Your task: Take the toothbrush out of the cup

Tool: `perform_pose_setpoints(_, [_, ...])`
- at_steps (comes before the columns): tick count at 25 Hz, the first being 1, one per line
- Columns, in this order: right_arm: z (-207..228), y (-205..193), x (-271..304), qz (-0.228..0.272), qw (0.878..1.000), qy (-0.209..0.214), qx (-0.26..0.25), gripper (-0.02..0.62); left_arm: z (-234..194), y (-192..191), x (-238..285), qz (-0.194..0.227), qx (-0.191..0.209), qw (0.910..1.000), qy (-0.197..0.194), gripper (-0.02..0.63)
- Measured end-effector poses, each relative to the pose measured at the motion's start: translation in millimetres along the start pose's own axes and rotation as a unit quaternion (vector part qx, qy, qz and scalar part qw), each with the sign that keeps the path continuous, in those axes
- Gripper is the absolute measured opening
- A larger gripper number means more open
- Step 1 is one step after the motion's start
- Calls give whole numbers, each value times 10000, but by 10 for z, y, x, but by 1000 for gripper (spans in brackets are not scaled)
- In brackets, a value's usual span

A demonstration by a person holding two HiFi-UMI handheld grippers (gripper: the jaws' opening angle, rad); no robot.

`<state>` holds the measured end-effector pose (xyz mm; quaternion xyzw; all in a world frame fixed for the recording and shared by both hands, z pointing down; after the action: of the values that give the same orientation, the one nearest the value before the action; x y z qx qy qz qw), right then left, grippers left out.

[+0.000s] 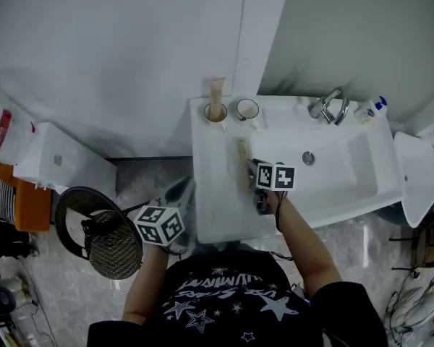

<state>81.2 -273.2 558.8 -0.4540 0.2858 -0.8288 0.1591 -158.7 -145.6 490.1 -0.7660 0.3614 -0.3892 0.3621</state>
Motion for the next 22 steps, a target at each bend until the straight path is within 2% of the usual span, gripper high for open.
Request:
perform_pose_setpoints(4, [-103,93,-77,145,9996,91,-231,100,-19,34,-35,72,26,10000,41,34])
perform_pose_setpoints(8, [-304,320,-193,534,9955,268,-735,100,-62,87,-84,169,61,9998,85,34])
perform_pose_setpoints(15, [-757,810,-260,1225,9754,709,-1688,77,-194,239,-146,388,65,9991,179,34])
perform_pose_setpoints(22, [-970,1082,-44,1371,9704,765,-1834,28,-393,339,-172,414,55,9988,251,34])
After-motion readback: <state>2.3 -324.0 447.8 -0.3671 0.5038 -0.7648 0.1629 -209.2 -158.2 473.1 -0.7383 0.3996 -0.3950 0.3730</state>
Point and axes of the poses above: the fingertips, and each gripper's own axes: x forward along the fingers, z to its right, y out of its top, the point moved 7 cm from there along -x, backward along the fingers
